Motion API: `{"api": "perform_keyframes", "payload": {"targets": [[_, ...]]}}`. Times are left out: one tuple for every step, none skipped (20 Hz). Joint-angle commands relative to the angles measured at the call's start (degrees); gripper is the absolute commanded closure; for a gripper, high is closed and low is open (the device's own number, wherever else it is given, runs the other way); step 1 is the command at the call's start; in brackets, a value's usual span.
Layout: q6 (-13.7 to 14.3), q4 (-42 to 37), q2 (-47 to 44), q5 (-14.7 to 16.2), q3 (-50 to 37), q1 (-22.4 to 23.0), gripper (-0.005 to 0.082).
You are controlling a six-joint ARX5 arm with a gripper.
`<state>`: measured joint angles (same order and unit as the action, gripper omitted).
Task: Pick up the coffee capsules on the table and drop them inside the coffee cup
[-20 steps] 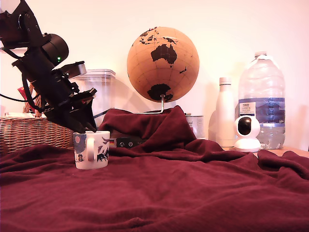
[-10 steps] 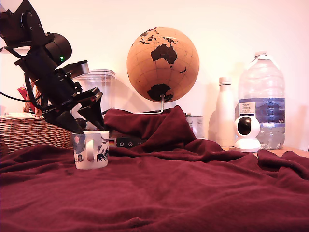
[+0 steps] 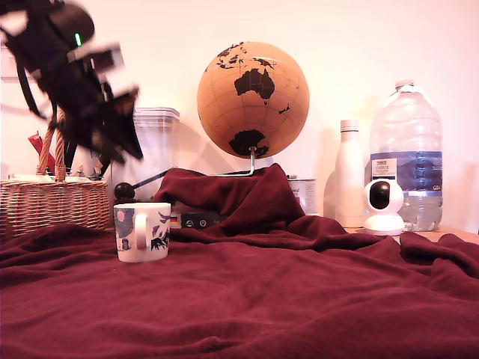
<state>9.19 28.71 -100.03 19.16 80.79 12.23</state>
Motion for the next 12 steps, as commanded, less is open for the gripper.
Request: {"api": "perform_keyframes", "payload": {"targets": [[-0.15,0.00,1.22,-0.02,0.13,-0.11,0.0788],[-0.15,0.04,2.05,-0.13,0.13,-0.11,0.0789],[-0.15,0.17,2.91,-0.15,0.11,-0.11,0.0789],[-0.15,0.42,3.78,-0.15,0.11,-0.11,0.0789],[-0.15,0.44,4.52,-0.20,0.09,-0.11,0.0789],[-0.13,0.35,5.29,-0.22,-0.02,-0.11,0.0789],[-0.13,-0.07,6.08,-0.48,-0.35,-0.11,0.0789],[-0.15,-0.13,7.04,-0.81,-0.77,-0.11,0.0789],[-0.15,-0.44,7.93,-1.64,-1.42,-0.11,0.0789],[-0.15,-0.61,8.87,-1.99,-2.21,-0.11,0.0789],[-0.15,-1.62,9.88,-2.27,-3.54,-0.11,0.0789],[-0.17,-3.19,11.39,-2.75,-5.46,-0.11,0.0789]]}}
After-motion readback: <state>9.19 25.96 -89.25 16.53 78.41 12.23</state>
